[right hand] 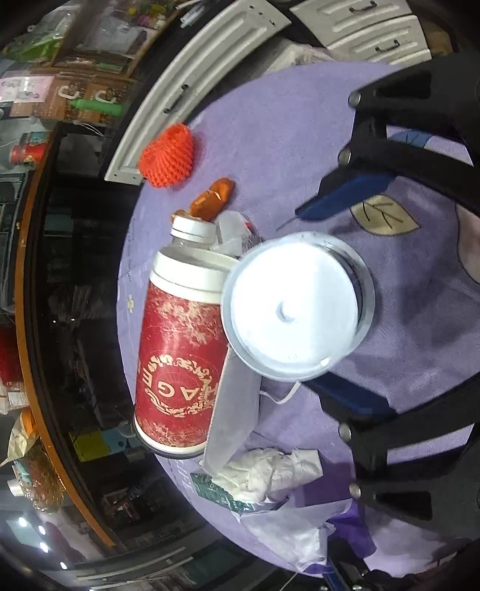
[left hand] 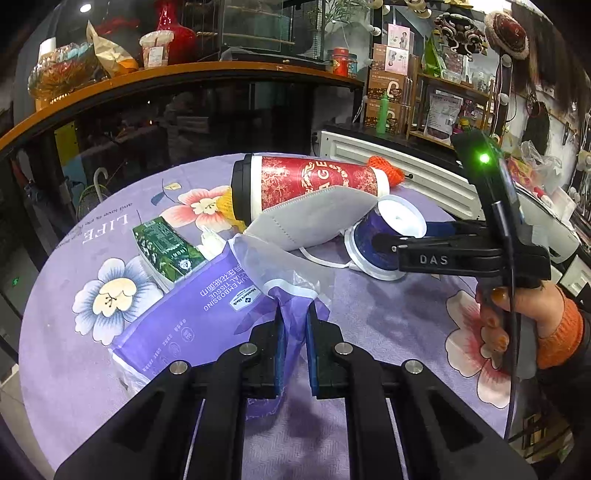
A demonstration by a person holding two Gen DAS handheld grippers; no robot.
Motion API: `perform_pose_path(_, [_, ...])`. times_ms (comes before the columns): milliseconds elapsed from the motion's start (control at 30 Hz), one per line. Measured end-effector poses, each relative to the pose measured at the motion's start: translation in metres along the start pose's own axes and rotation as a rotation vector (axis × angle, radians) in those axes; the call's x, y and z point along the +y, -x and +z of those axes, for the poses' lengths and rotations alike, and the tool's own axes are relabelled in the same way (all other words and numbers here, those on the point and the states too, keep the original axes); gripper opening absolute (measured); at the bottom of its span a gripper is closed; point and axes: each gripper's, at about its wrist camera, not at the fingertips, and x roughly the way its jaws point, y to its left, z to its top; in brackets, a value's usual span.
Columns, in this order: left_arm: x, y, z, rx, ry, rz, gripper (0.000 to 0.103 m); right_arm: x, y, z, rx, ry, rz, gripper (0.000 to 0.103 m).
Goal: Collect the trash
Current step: 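Grasp the purple tissue pack with the left tool while the right tool grasps the dark blue cup, then carry both items to the black bin while the right tool releases the blue cup inside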
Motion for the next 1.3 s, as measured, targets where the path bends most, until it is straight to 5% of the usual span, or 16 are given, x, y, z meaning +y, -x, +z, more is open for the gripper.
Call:
perform_pose_path(367, [-0.009, 0.012, -0.001, -0.03, -0.007, -0.03, 0.01, -0.003, 0.04, -0.024, -0.065, -0.015, 0.051, 0.069])
perform_pose_path(700, [-0.05, 0.028, 0.011, -0.066, -0.035, -0.143, 0.01, -0.035, 0.093, -0.067, -0.115, -0.049, 0.045, 0.069])
perform_pose_path(1067, [-0.134, 0.025, 0.035, -0.1, -0.114, -0.319, 0.01, -0.134, 0.157, -0.117, -0.188, -0.2, -0.119, 0.069])
perform_pose_path(1300, [-0.2, 0.013, 0.06, -0.106, -0.154, -0.447, 0.01, -0.211, 0.153, -0.15, -0.134, -0.308, -0.264, 0.069])
